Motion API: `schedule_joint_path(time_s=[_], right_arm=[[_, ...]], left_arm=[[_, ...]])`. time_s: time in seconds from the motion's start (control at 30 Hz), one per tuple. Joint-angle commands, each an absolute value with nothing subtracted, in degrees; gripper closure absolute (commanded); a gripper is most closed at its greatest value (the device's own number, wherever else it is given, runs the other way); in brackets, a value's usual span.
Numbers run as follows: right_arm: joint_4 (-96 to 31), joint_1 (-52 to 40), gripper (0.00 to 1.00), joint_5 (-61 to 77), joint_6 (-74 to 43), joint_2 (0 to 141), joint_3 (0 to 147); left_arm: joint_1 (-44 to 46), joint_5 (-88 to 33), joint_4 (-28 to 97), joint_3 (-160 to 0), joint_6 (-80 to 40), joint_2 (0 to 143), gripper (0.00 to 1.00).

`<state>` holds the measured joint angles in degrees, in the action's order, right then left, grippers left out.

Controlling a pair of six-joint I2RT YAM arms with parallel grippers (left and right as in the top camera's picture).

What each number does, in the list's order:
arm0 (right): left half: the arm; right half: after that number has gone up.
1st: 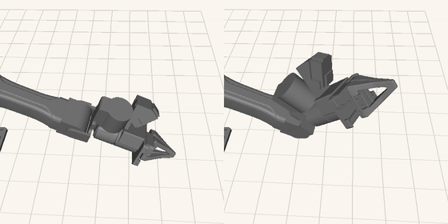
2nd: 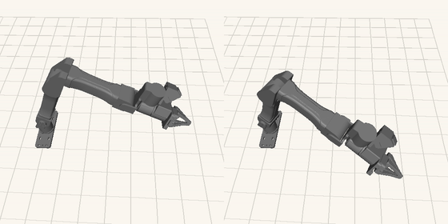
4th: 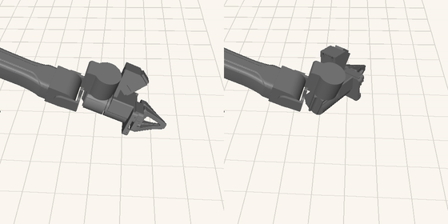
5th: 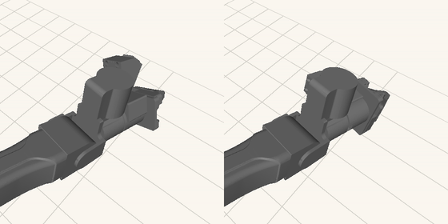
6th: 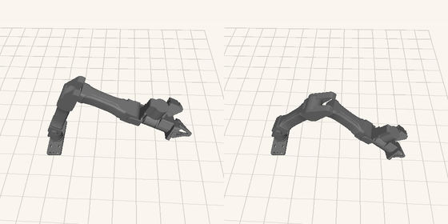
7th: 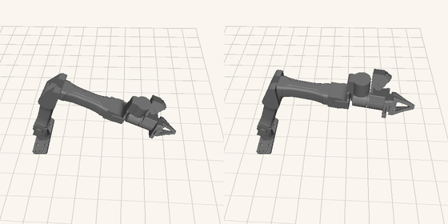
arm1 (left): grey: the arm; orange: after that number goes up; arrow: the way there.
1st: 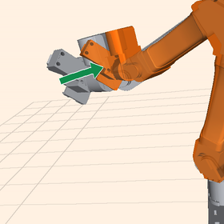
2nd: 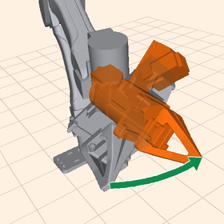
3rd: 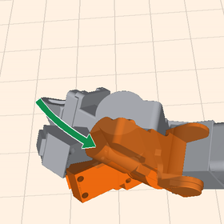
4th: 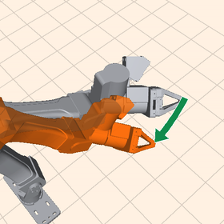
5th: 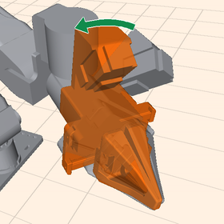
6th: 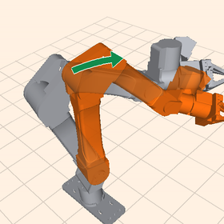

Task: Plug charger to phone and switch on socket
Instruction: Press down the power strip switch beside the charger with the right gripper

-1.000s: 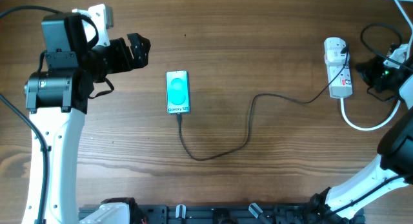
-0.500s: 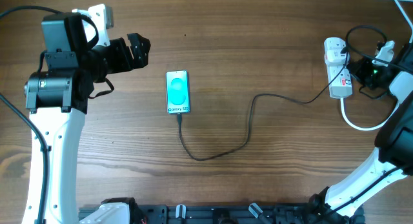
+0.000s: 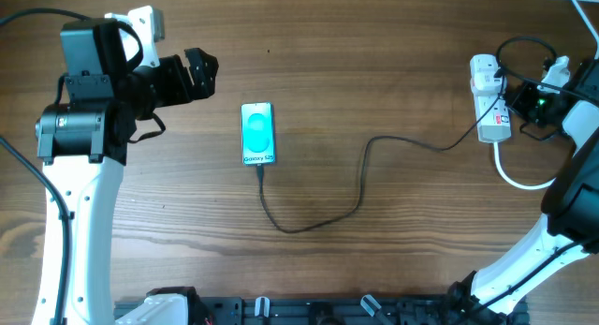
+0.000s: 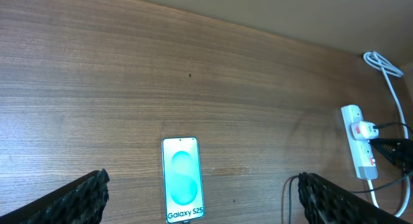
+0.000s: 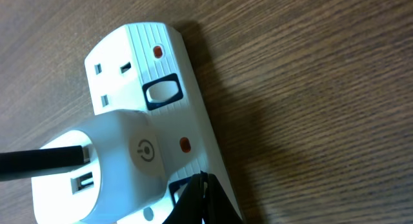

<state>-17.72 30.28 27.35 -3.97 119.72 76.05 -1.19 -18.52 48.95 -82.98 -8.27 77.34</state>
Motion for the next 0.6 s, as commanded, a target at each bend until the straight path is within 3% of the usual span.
schedule_joint_path(time_s=[0.0, 0.57], right_arm=[[-19.62, 28.05, 0.96, 25.28, -1.48, 121.54, 75.72], [-22.79, 24.36, 0.96, 23.11, -1.06, 121.54, 75.72]], left_arm=[[-1.45, -19.05, 48.93, -83.26, -8.38, 76.93, 0.00], [-1.45, -19.05, 48.93, -83.26, -8.38, 76.93, 0.00]])
